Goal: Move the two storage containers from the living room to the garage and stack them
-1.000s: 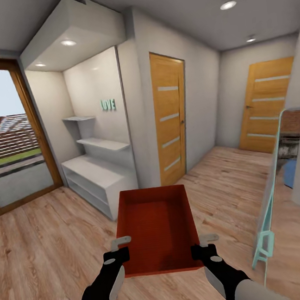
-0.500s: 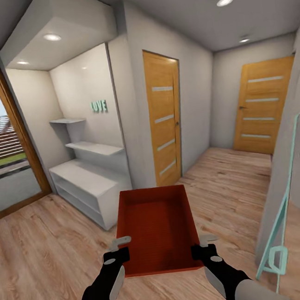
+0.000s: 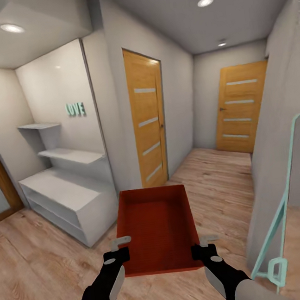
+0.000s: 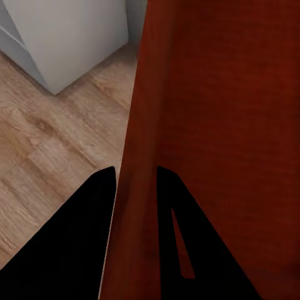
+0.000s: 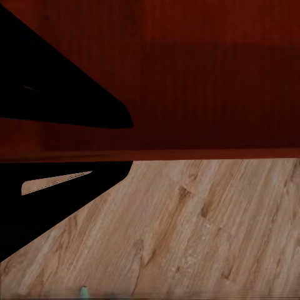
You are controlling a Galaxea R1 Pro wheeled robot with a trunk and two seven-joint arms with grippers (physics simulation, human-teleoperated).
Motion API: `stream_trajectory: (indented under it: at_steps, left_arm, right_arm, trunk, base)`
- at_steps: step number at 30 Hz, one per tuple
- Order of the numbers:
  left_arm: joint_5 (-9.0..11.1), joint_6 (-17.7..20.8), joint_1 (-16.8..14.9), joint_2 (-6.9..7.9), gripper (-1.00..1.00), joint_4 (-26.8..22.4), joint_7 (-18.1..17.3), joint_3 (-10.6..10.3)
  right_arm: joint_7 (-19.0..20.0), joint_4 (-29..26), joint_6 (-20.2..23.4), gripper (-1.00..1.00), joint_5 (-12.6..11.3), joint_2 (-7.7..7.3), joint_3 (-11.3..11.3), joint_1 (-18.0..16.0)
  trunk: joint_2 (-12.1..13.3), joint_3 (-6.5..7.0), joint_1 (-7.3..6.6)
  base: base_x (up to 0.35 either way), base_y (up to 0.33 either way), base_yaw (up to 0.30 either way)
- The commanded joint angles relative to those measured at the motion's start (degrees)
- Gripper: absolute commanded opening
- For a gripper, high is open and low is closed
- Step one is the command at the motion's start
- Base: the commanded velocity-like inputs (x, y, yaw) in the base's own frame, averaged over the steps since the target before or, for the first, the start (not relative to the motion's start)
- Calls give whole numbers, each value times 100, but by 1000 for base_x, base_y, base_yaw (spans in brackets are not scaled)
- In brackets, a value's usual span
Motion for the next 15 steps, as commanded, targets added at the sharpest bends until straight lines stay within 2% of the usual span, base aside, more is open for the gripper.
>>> stream_trajectory:
  at_steps: [1, 8, 15]
  left_arm:
    - [108, 31, 3, 121, -100, 0, 57, 98]
    - [108, 31, 3, 121, -100, 1, 57, 98]
    - [108, 31, 2, 121, -100, 1, 57, 98]
  right_arm:
    - [-26, -14, -108, -100, -13, -44, -12, -6]
    - [-26, -17, -115, -100, -13, -44, -19, -6]
    - [-33, -14, -127, -100, -14, -44, -21, -6]
  trunk:
    - [-4, -2, 5]
    - [-4, -2, 5]
    - [-4, -2, 5]
  base:
    - [322, 71, -242]
    - [322, 71, -222]
    - [322, 71, -23]
